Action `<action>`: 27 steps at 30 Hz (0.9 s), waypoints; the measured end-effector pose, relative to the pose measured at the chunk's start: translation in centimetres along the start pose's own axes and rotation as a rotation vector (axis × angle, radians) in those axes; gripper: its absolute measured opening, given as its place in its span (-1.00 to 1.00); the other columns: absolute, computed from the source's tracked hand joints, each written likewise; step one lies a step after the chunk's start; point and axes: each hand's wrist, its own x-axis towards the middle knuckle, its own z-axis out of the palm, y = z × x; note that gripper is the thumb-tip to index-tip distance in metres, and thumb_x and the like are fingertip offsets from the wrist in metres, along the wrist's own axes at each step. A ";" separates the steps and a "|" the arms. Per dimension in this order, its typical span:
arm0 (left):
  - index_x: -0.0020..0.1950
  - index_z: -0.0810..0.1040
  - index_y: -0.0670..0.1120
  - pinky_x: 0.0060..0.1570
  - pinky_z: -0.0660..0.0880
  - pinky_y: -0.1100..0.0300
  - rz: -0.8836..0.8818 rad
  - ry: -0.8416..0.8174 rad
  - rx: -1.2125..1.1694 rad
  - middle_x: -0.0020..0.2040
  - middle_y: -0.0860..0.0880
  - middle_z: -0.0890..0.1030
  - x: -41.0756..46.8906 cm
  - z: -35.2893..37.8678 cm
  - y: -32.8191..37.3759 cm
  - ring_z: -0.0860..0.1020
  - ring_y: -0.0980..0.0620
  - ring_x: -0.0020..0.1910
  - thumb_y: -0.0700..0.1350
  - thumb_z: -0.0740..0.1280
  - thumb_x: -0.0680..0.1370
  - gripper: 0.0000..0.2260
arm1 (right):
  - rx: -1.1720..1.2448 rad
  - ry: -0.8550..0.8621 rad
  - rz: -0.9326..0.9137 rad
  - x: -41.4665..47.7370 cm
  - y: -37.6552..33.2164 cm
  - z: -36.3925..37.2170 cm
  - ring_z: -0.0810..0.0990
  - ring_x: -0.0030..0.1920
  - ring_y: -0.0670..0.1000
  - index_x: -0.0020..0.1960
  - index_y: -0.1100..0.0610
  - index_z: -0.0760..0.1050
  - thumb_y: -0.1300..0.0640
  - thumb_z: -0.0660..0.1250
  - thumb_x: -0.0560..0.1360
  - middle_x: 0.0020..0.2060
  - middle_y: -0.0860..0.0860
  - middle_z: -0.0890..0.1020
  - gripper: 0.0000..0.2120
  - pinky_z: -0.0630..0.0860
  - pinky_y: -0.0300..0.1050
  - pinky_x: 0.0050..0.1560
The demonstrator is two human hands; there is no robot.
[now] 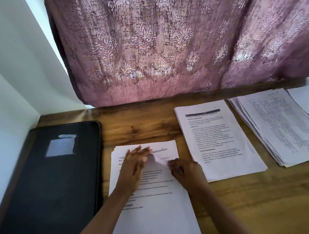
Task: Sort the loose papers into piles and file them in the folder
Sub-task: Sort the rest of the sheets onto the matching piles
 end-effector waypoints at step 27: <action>0.41 0.33 0.20 0.34 0.20 0.23 -0.080 -0.019 0.083 0.35 0.30 0.30 0.2 -0.3 1.0 0.25 0.32 0.33 0.21 0.08 0.57 -0.59 | -0.042 -0.126 0.026 3.4 -0.4 -1.2 0.54 0.11 -0.03 0.36 0.02 0.45 -0.04 0.34 0.53 0.19 0.01 0.58 -0.57 0.48 -0.15 0.18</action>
